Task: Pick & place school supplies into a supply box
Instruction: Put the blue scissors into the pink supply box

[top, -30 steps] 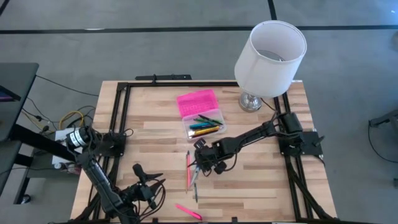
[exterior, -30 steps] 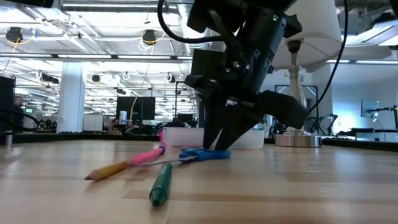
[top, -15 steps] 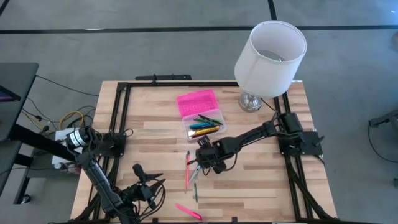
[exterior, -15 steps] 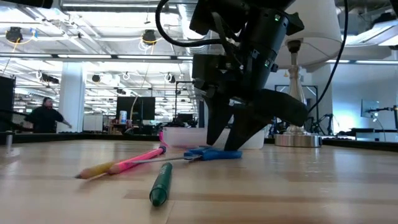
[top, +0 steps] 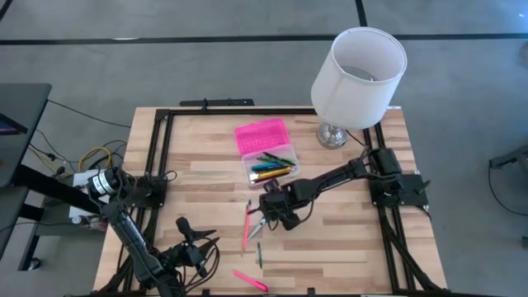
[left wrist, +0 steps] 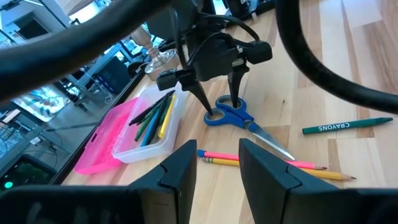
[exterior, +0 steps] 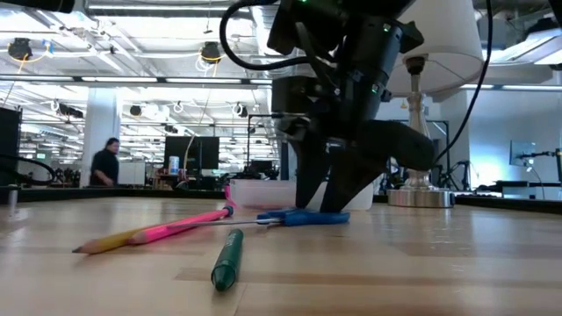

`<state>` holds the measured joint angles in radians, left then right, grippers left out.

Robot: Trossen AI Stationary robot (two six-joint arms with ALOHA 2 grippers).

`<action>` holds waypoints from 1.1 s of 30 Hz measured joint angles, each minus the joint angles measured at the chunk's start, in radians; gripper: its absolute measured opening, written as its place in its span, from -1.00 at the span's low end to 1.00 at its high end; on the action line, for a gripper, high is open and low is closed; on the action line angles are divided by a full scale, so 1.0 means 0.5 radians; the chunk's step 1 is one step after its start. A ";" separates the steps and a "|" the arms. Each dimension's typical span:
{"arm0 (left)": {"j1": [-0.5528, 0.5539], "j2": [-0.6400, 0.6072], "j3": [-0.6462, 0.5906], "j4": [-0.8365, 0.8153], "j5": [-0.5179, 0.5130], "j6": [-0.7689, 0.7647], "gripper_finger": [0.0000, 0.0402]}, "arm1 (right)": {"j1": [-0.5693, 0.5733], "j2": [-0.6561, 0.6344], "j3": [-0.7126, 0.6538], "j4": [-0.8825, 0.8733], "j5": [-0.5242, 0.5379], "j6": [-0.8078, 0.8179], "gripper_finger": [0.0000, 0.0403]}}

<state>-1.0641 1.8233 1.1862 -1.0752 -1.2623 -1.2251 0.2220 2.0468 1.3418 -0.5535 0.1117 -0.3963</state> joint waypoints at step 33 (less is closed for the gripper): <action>0.084 0.000 -0.088 -0.158 0.582 -0.522 -0.43 | -0.040 0.001 -0.001 -0.392 -0.175 0.490 -0.52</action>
<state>-1.0221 1.8234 1.1424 -1.1541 -0.9714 -1.4862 0.2022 2.0472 1.3415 -0.7495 0.0241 -0.1511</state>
